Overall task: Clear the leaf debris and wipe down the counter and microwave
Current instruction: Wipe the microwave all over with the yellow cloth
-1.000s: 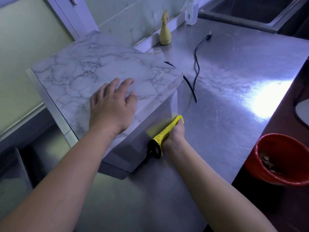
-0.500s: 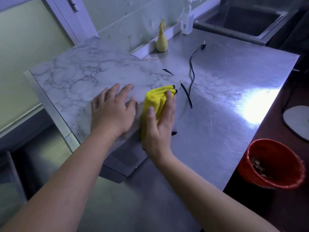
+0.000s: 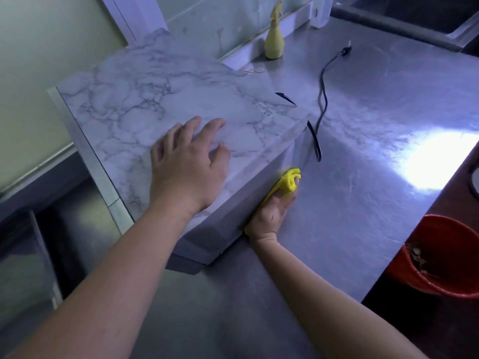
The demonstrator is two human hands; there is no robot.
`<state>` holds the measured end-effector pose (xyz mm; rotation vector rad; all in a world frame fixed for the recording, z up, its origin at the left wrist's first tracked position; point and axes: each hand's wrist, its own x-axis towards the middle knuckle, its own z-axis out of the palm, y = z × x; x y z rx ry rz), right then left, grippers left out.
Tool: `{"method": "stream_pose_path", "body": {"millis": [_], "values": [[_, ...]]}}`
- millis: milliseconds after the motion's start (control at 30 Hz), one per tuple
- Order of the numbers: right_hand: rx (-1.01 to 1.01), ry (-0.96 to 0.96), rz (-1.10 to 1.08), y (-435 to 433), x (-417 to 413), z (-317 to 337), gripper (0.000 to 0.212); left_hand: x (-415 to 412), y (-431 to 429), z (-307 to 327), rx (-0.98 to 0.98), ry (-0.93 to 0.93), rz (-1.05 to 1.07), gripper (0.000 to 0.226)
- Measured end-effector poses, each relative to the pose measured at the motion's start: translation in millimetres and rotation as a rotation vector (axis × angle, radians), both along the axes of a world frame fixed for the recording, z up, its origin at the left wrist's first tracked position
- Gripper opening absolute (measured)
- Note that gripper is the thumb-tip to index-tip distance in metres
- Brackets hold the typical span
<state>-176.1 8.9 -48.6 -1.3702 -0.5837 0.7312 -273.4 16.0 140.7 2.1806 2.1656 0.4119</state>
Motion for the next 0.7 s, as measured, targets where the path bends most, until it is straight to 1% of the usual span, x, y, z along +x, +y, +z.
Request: {"method": "stream_pose_path", "body": {"millis": [100, 167, 200, 267, 367, 433, 500, 567, 633, 667, 700], "values": [[-0.12, 0.157, -0.027, 3.5, 1.4, -6.0, 0.058, 0.9, -1.3, 3.8, -0.013, 0.001, 0.005, 0.054], [-0.246, 0.314, -0.009, 5.9, 5.5, -6.6, 0.052, 1.1, -1.3, 6.0, -0.021, -0.001, 0.014, 0.053], [-0.314, 0.418, 0.003, 7.8, 8.9, -5.5, 0.05, 1.5, -1.6, 6.9, -0.023, -0.004, 0.015, 0.052], [-0.399, 0.691, 0.013, 9.5, 19.5, 1.1, 0.047, 2.6, -2.8, 8.3, -0.025, -0.026, 0.02, 0.051], [-0.409, 1.079, 0.028, 0.8, 44.3, 10.7, 0.048, 3.5, -3.6, 10.5, -0.026, -0.076, 0.039, 0.055], [-0.385, 1.223, 0.059, -14.6, 60.4, 13.3, 0.052, 3.1, -3.4, 11.3, -0.017, -0.109, 0.047, 0.054], [-0.335, 1.265, 0.129, -32.4, 70.7, 22.0, 0.051, 1.6, -1.3, 13.2, 0.011, -0.145, 0.051, 0.047], [-0.304, 1.226, 0.207, -44.7, 76.3, 40.2, 0.05, 1.5, -0.8, 14.7, 0.047, -0.254, 0.057, 0.039], [-0.271, 1.112, 0.259, -51.5, 75.1, 67.5, 0.056, 1.5, -4.6, 17.3, 0.065, -0.423, 0.094, 0.033], [-0.24, 1.016, 0.263, -52.5, 71.4, 81.8, 0.059, 0.7, -6.6, 19.1, 0.066, -0.489, 0.127, 0.031], [-0.171, 0.877, 0.25, -53.8, 65.3, 95.6, 0.062, -1.1, -8.0, 21.7, 0.055, -0.52, 0.15, 0.029]]}}
